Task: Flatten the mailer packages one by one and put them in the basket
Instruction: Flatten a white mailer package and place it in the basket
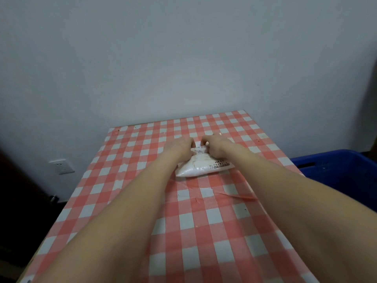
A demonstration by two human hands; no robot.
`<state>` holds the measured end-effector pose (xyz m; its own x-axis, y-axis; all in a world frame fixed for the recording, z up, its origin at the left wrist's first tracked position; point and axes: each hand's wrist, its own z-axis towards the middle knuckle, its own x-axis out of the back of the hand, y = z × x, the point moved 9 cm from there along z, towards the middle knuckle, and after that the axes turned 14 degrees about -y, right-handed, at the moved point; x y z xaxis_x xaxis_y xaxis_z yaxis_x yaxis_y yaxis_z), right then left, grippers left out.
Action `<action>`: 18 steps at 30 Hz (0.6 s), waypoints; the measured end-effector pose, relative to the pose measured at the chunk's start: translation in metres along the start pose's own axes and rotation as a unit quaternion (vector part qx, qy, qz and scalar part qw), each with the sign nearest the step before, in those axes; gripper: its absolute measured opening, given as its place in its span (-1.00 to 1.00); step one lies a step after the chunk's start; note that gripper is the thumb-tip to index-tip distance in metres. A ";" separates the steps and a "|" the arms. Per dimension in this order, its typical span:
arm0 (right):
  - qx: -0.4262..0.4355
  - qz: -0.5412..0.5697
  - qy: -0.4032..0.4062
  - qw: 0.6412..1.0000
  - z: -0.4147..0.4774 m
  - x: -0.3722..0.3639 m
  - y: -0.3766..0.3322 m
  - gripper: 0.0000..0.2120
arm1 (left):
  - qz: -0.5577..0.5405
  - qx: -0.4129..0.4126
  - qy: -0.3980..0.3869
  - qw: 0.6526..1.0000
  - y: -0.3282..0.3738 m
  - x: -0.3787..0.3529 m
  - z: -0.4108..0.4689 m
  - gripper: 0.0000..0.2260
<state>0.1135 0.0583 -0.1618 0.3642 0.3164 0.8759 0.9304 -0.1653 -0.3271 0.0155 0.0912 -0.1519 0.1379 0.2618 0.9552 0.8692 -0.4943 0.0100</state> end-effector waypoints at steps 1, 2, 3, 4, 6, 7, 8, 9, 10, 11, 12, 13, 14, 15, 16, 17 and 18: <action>0.003 0.012 -0.001 1.000 -0.007 -0.001 0.001 -0.63 | -0.006 -0.002 -0.004 1.000 0.002 0.000 -0.008 -0.70; 0.006 0.023 -0.008 1.000 -0.007 -0.003 0.002 -0.61 | -0.007 -0.003 -0.012 1.000 0.002 -0.002 -0.008 -0.67; 0.008 0.039 -0.004 0.999 -0.010 -0.001 0.003 -0.59 | -0.008 -0.005 -0.021 1.000 0.003 -0.003 -0.010 -0.64; 0.006 0.056 0.008 0.998 -0.018 0.003 0.005 -0.58 | -0.010 -0.005 -0.026 1.000 0.004 -0.003 -0.014 -0.61; -0.011 0.091 0.054 0.994 -0.039 0.017 0.016 -0.58 | -0.031 -0.007 -0.025 0.999 0.004 0.001 -0.024 -0.55; -0.029 0.109 0.071 0.991 -0.048 0.022 0.024 -0.59 | -0.045 -0.008 -0.012 0.999 0.003 0.006 -0.030 -0.53; -0.052 0.114 0.073 0.989 -0.055 0.024 0.035 -0.62 | -0.056 -0.008 0.004 0.998 0.002 0.011 -0.034 -0.53; -0.080 0.112 0.056 0.989 -0.061 0.023 0.044 -0.64 | -0.062 -0.009 0.017 0.998 0.001 0.014 -0.038 -0.54; -0.109 0.111 0.025 0.988 -0.067 0.017 0.053 -0.61 | -0.068 -0.009 0.019 0.998 0.001 0.014 -0.041 -0.54; -0.134 0.110 -0.010 0.985 -0.072 0.010 0.059 -0.54 | -0.072 -0.010 0.012 0.997 0.002 0.013 -0.042 -0.53; -0.145 0.106 -0.039 0.983 -0.075 0.003 0.061 -0.48 | -0.070 -0.011 0.004 0.997 0.005 0.009 -0.044 -0.53; -0.147 0.098 -0.055 0.983 -0.077 -0.003 0.061 -0.40 | -0.061 -0.011 -0.001 0.998 0.008 0.006 -0.046 -0.53; -0.147 0.094 -0.059 0.983 -0.080 -0.006 0.059 -0.32 | -0.051 -0.009 -0.004 0.999 0.011 0.003 -0.047 -0.54; -0.147 0.104 -0.059 0.982 -0.083 -0.009 0.056 -0.28 | -0.044 -0.007 -0.005 0.999 0.013 0.001 -0.048 -0.55; -0.144 0.127 -0.056 0.980 -0.084 -0.012 0.054 -0.30 | -0.043 -0.004 -0.007 0.999 0.013 -0.001 -0.048 -0.56; -0.142 0.162 -0.055 0.975 -0.084 -0.015 0.052 -0.36 | -0.041 -0.003 -0.009 0.999 0.013 -0.002 -0.048 -0.56; -0.138 0.206 -0.050 0.968 -0.083 -0.017 0.051 -0.43 | -0.041 0.003 -0.012 0.999 0.012 -0.001 -0.048 -0.57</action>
<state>0.1516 -0.0331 -0.1643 0.7161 0.2572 0.6489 0.6646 -0.5352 -0.5213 0.0026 0.0449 -0.1385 0.0778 0.3214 0.9438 0.8813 -0.4648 0.0856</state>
